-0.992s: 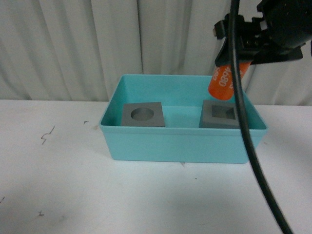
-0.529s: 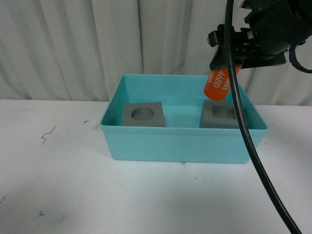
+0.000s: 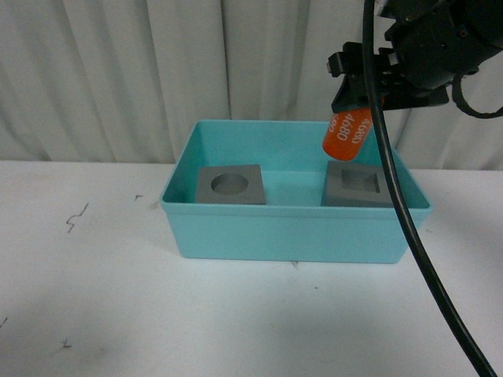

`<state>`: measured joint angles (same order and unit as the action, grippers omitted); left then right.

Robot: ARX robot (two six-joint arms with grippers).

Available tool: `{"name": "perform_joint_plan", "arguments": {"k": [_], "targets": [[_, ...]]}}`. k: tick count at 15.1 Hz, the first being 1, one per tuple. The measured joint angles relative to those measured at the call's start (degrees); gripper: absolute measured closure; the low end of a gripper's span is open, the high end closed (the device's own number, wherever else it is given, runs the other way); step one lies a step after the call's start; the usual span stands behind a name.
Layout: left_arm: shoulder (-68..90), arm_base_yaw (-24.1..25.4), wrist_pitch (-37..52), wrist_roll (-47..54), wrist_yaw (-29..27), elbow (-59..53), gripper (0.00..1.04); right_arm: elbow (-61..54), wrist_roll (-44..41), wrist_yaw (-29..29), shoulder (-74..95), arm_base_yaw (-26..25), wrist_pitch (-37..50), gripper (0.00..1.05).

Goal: Place gray and orange parts in blue box

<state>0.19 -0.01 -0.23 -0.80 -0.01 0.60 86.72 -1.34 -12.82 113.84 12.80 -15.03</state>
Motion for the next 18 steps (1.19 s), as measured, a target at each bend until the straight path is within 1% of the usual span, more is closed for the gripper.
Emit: {"name": "perform_joint_plan", "arguments": {"k": [2,4,5,11,13,14,15,16,18], "targets": [[0.0,0.0,0.0,0.0,0.0,0.0,0.07,1.5,0.0,-0.8,2.2,0.3,0.7,0.56],[0.0,0.0,0.0,0.0,0.0,0.0,0.07,3.7,1.4,-3.5,7.9,2.0,2.2,0.56],[0.0,0.0,0.0,0.0,0.0,0.0,0.07,4.9,1.8,-3.9,10.4,3.0,2.6,0.56],[0.0,0.0,0.0,0.0,0.0,0.0,0.07,8.2,1.7,-3.2,14.8,3.5,-0.9,0.56],[0.0,0.0,0.0,0.0,0.0,0.0,0.07,8.5,1.3,-3.1,15.1,3.7,-1.0,0.32],[0.0,0.0,0.0,0.0,0.0,0.0,0.07,9.0,1.3,-3.1,15.1,4.1,-1.0,0.15],[0.0,0.0,0.0,0.0,0.0,0.0,0.07,9.4,1.3,-3.1,15.1,4.1,-1.3,0.04],[0.0,0.0,0.0,0.0,0.0,0.0,0.07,9.5,1.2,-3.1,15.0,4.1,-1.2,0.07],[0.0,0.0,0.0,0.0,0.0,0.0,0.07,9.2,1.2,-3.1,13.8,4.0,-0.4,0.06]]}}
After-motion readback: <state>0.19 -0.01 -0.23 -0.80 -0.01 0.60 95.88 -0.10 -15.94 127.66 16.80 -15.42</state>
